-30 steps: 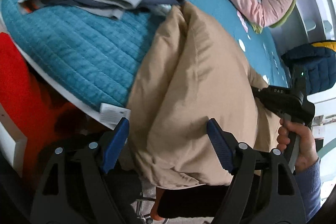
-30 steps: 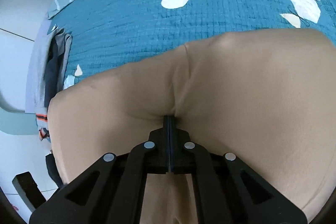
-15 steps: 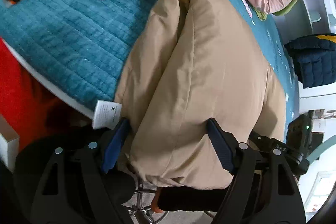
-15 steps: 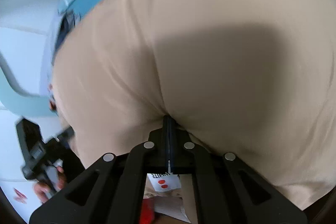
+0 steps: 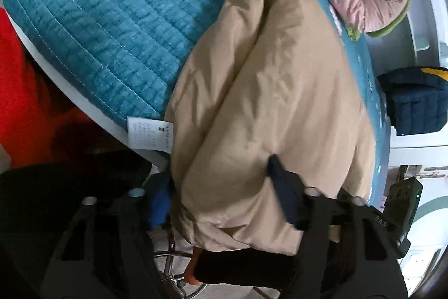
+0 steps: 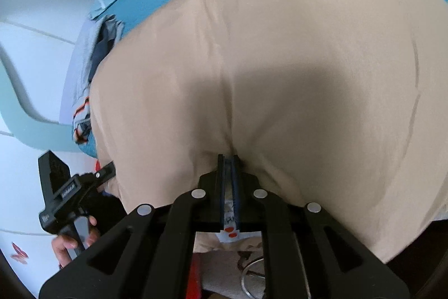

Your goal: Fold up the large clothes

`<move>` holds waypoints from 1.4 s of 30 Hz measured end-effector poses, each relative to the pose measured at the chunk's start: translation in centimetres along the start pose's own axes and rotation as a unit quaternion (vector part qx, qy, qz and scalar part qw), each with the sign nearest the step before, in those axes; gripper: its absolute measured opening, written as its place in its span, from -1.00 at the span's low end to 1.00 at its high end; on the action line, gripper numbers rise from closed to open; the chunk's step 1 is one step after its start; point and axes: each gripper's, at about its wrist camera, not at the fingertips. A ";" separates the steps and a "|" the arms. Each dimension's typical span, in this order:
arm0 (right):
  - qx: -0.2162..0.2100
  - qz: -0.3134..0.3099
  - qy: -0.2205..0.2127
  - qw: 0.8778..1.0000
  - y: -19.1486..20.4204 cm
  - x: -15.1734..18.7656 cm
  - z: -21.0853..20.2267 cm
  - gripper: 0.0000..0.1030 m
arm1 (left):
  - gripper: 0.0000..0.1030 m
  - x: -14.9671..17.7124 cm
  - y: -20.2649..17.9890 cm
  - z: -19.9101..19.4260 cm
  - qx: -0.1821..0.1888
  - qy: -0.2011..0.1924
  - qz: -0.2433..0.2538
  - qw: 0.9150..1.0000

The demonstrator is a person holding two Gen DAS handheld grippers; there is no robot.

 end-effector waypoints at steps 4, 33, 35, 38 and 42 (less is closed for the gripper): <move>0.025 -0.058 -0.035 0.997 2.9 1.6 -1.1 -0.55 | -0.51 0.5 -1.5 -1.6 0.007 -0.006 0.041 0.999; -0.042 -0.160 -0.132 0.977 10.1 4.2 -4.2 -0.63 | -0.32 2.3 -16.7 -6.4 0.080 -0.008 0.165 0.983; -0.073 -0.128 -0.143 0.979 8.2 3.8 -6.3 -0.66 | -0.20 2.9 -18.0 -7.2 0.117 -0.014 0.181 0.976; -0.117 -0.074 -0.158 0.978 4.7 2.8 -9.6 -0.68 | 0.01 3.7 -19.7 -8.8 0.192 -0.022 0.198 0.961; -0.152 0.028 -0.176 0.972 -2.4 1.4 -13.2 -0.69 | 0.36 4.1 -21.1 -10.7 0.259 -0.064 0.214 0.939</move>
Point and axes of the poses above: each gripper's, at about its wrist camera, not at the fingertips, and z roughly the way its jaws point, y to its left, x to its underside, and after that the axes turned 2 degrees about y, right-handed
